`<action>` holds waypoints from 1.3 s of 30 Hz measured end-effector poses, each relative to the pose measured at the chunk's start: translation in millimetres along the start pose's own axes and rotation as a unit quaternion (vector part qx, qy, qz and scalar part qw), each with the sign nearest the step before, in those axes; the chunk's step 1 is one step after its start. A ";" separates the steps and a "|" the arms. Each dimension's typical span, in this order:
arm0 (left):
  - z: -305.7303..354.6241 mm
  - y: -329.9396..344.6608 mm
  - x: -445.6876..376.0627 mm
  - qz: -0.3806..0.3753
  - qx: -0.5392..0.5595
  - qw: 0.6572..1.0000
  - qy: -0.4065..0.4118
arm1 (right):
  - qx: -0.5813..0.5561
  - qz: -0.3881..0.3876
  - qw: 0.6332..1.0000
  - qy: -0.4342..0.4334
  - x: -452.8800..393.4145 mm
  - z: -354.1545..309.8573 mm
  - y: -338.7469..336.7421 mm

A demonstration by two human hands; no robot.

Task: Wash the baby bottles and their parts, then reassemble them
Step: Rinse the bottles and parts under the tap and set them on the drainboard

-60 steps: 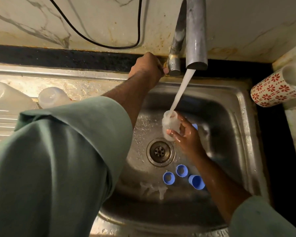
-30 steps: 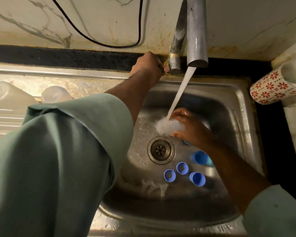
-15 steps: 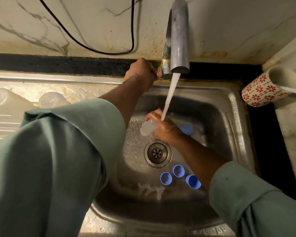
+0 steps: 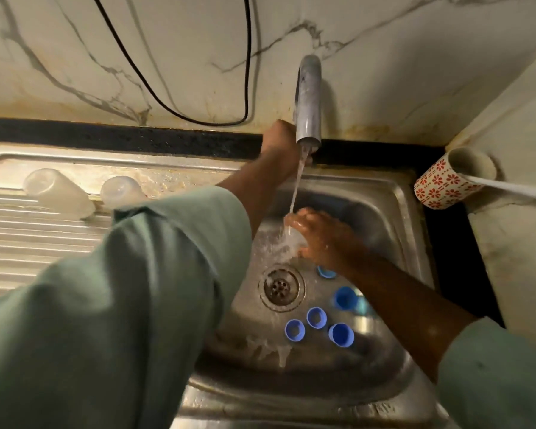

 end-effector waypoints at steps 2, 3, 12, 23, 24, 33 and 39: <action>1.1 0.9 2.6 0.004 -0.007 1.000 0.010 | 0.023 0.000 0.999 0.024 4.8 -0.1 -20.7; 2.6 -5.1 3.9 0.050 -0.019 0.998 0.032 | 0.027 0.008 0.999 0.033 7.2 -1.3 -33.8; 8.2 -16.4 1.1 0.040 -0.079 0.994 0.057 | -0.004 0.210 0.973 0.092 28.7 -10.7 -100.2; -157.0 -125.9 128.4 -0.067 -0.372 0.921 0.094 | -0.044 0.121 0.971 0.202 31.6 -69.7 -15.4; -172.7 -146.0 136.9 -0.053 -0.386 0.917 0.084 | -0.066 0.169 0.960 0.212 29.2 -76.1 -19.4; -271.1 -385.6 146.4 0.044 -0.579 0.814 -0.026 | -0.080 0.152 0.985 -0.010 -43.0 -299.0 -99.5; -295.5 -411.7 139.5 -0.019 -0.489 0.872 -0.027 | 0.069 0.064 0.986 -0.135 -160.8 -440.4 -100.5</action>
Point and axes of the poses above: each hand's wrist, its own x-axis away from the middle knuckle, its own y-axis out of the palm, z = x × y, the point moved 4 cm from there along -x, towards the middle knuckle, and after that the axes turned 2 degrees about -x, right-handed, at the moved point
